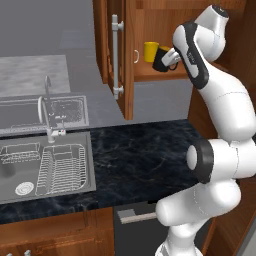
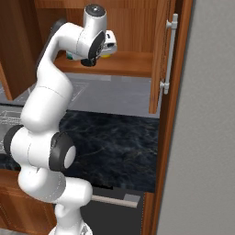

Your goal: Pick the mug on the counter and place it in the cabinet with the handle facing the right, like the mugs already inside.

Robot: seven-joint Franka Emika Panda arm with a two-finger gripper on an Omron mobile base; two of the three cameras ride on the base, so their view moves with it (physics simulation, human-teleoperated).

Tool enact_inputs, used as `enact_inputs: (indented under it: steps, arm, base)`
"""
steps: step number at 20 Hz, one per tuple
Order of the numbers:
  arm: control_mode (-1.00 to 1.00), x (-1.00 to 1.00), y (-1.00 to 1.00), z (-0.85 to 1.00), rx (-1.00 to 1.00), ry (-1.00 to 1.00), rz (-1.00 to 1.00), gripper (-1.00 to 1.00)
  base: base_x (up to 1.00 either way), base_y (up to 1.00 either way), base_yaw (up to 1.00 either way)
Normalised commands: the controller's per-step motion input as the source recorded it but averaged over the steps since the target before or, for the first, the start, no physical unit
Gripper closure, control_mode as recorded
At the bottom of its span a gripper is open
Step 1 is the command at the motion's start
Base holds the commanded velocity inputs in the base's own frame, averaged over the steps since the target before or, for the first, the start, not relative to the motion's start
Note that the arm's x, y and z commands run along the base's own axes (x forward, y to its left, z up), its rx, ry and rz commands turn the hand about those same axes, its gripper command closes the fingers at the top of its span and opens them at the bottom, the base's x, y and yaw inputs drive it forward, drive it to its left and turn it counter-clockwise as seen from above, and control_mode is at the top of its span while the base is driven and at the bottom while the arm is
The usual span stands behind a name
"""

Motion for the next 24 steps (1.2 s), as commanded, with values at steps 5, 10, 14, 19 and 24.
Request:
enact_inputs:
  steps: [5,10,14,19,24]
  arm:
    - [-1.0,0.28,0.0,-0.11,0.0,-0.01,0.0,1.0]
    - [-1.0,0.26,0.0,-0.11,0.0,0.0,0.0,1.0]
    - [-1.0,0.29,0.0,-0.1,0.0,0.0,0.0,1.0]
    - [-1.0,0.25,0.0,-0.07,0.0,0.0,0.0,1.0]
    - [-1.0,0.22,0.0,-0.06,0.0,0.0,0.0,1.0]
  base:
    - [0.0,0.0,0.0]
    - [0.0,0.0,0.0]
    - [0.0,0.0,0.0]
    - [0.0,0.0,0.0]
    - [0.0,0.0,0.0]
